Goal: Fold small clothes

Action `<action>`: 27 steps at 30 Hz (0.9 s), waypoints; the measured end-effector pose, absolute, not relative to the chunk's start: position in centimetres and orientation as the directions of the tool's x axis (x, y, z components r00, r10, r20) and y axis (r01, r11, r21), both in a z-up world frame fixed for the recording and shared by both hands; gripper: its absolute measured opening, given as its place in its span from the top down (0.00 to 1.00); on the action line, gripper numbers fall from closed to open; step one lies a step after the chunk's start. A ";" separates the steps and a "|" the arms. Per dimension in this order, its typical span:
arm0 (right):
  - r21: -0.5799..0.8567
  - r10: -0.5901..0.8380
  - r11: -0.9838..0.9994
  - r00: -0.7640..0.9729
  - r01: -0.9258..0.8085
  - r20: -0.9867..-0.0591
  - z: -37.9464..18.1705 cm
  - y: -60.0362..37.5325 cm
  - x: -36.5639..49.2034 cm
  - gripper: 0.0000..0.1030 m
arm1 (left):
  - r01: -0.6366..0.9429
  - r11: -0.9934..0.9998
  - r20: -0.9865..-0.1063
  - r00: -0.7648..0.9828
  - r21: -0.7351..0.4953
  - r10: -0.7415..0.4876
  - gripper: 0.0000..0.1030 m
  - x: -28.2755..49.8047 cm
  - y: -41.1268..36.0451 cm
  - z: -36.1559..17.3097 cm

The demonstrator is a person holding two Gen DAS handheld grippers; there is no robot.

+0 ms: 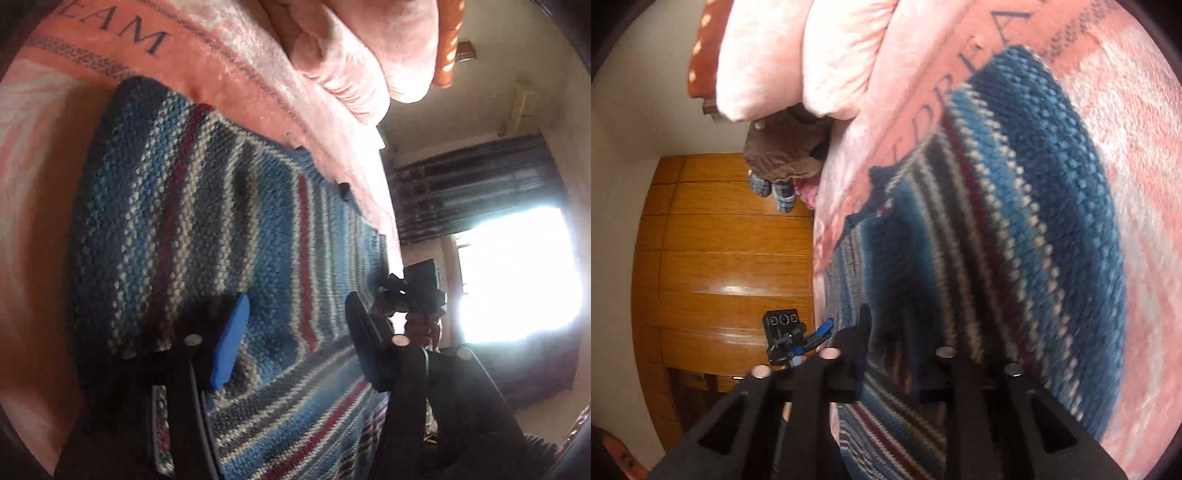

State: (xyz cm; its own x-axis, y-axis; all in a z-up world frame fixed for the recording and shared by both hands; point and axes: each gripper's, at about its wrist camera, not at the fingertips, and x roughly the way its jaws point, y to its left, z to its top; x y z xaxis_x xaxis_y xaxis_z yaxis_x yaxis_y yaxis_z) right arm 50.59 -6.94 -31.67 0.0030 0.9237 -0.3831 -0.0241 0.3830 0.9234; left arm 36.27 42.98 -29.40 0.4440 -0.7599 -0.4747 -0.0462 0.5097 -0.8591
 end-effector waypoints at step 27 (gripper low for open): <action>0.801 0.806 0.588 -0.007 0.114 -0.591 -24.5 -19.8 17.7 0.31 | -0.199 0.526 -0.561 0.369 -0.827 -0.741 0.13 3.8 40.1 -23.5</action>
